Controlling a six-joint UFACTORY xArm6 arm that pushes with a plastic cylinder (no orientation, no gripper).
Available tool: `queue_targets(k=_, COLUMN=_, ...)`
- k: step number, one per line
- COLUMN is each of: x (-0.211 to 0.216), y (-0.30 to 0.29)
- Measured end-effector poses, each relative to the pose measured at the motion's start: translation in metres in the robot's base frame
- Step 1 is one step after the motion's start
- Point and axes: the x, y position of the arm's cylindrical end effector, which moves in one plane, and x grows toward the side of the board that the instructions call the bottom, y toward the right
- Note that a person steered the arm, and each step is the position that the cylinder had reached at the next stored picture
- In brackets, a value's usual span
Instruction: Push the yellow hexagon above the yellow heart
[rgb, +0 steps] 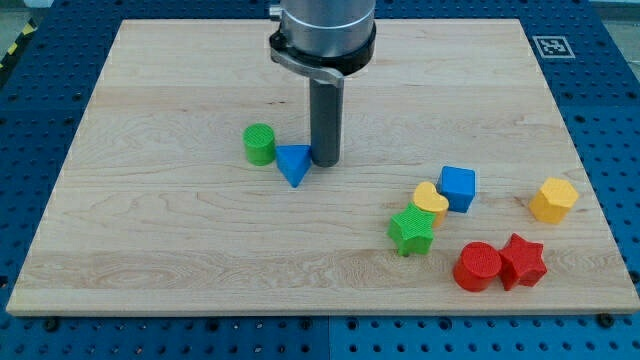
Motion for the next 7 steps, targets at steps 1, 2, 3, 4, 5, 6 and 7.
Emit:
queue_targets(k=1, x=0.003, y=-0.015)
queue_targets(k=2, x=0.003, y=-0.026)
queue_targets(k=3, x=0.002, y=0.016)
queue_targets(k=4, x=-0.008, y=0.083)
queue_targets(k=5, x=-0.012, y=0.155)
queue_targets(k=6, x=-0.009, y=0.227)
queue_targets(k=7, x=0.018, y=0.286)
